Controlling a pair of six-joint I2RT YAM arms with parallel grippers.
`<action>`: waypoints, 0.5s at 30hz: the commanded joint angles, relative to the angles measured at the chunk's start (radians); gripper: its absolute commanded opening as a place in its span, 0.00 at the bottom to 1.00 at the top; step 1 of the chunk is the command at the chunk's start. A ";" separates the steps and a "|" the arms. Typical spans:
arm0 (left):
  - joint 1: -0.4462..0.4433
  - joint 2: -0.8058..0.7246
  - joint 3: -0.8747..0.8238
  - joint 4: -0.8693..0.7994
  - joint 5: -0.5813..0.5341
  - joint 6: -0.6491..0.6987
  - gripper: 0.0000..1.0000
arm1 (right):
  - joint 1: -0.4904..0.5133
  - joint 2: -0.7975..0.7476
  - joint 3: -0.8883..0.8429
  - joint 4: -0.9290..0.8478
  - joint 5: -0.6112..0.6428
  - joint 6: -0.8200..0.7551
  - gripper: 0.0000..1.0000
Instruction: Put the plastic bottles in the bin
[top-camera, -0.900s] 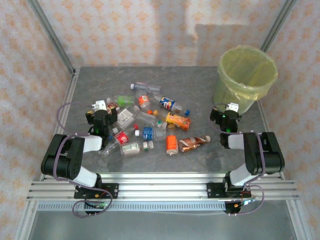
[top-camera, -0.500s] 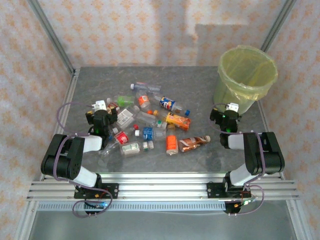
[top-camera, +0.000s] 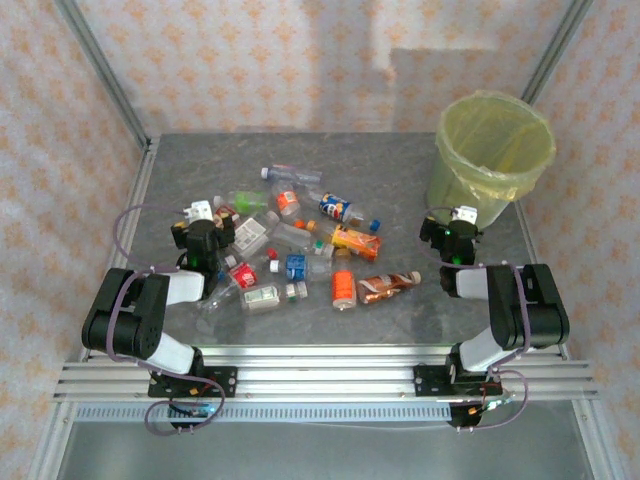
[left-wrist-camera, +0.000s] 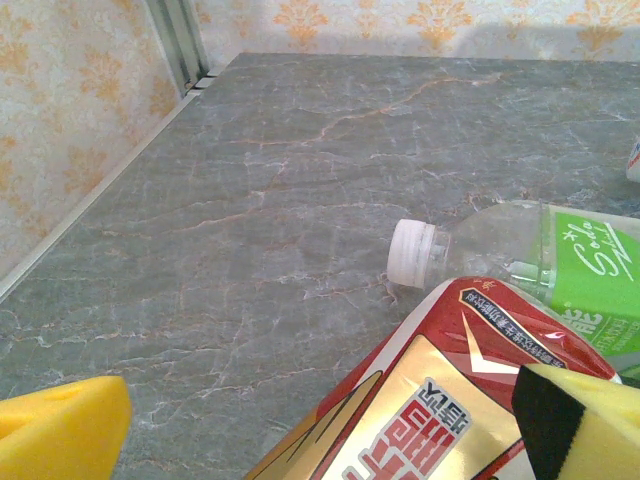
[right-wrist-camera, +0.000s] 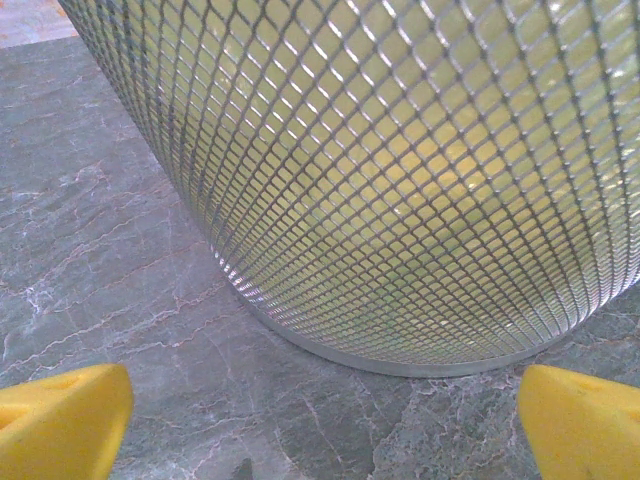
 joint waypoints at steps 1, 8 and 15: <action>-0.005 -0.001 -0.007 0.006 -0.029 -0.009 1.00 | 0.004 -0.002 0.012 0.023 0.018 0.000 0.99; -0.003 -0.001 -0.006 0.004 -0.027 -0.011 1.00 | 0.004 -0.031 0.050 -0.061 0.012 0.000 0.99; 0.018 -0.048 0.028 -0.093 -0.002 -0.030 1.00 | 0.004 -0.146 0.109 -0.273 0.086 0.012 0.99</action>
